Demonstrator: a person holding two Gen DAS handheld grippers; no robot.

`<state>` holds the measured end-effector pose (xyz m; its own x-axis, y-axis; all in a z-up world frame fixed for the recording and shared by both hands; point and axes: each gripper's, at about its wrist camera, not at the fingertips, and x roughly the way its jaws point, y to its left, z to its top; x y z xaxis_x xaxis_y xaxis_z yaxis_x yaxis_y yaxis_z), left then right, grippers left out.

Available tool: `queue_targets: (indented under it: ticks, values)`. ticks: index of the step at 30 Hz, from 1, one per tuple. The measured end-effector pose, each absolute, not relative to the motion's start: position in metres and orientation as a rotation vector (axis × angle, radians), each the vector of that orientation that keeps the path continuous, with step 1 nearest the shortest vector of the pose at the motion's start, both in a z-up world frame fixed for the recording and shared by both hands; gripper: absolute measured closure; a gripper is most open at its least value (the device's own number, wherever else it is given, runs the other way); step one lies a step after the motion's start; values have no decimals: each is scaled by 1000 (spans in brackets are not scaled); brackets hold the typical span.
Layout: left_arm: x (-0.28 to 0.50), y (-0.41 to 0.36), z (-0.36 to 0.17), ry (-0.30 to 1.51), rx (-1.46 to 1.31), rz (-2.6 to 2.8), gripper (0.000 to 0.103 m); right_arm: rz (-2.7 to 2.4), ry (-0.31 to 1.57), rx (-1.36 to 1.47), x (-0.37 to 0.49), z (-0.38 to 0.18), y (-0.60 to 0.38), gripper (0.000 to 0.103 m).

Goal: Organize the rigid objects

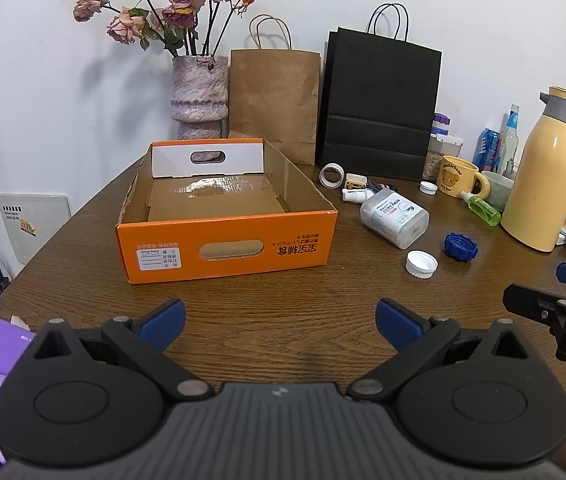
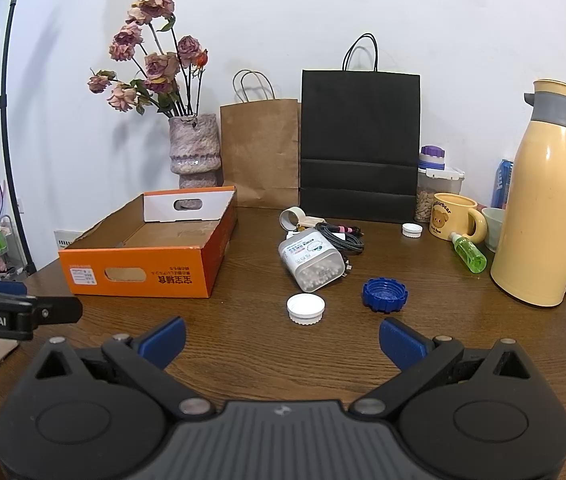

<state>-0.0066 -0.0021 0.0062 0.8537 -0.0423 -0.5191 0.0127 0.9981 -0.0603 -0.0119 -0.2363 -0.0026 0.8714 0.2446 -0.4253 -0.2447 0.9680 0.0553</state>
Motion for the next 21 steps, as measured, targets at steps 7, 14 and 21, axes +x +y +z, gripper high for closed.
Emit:
queue_targets:
  ticks: [7, 14, 21]
  values:
    - [-6, -3, 7, 547, -56, -28, 0, 258, 442, -1, -12, -3, -236, 0]
    - [-3, -5, 9, 549, -56, -25, 0, 257, 442, -1, -12, -2, -235, 0]
    - [-4, -4, 10, 548, -60, -26, 0, 258, 440, -1, -12, -2, -235, 0]
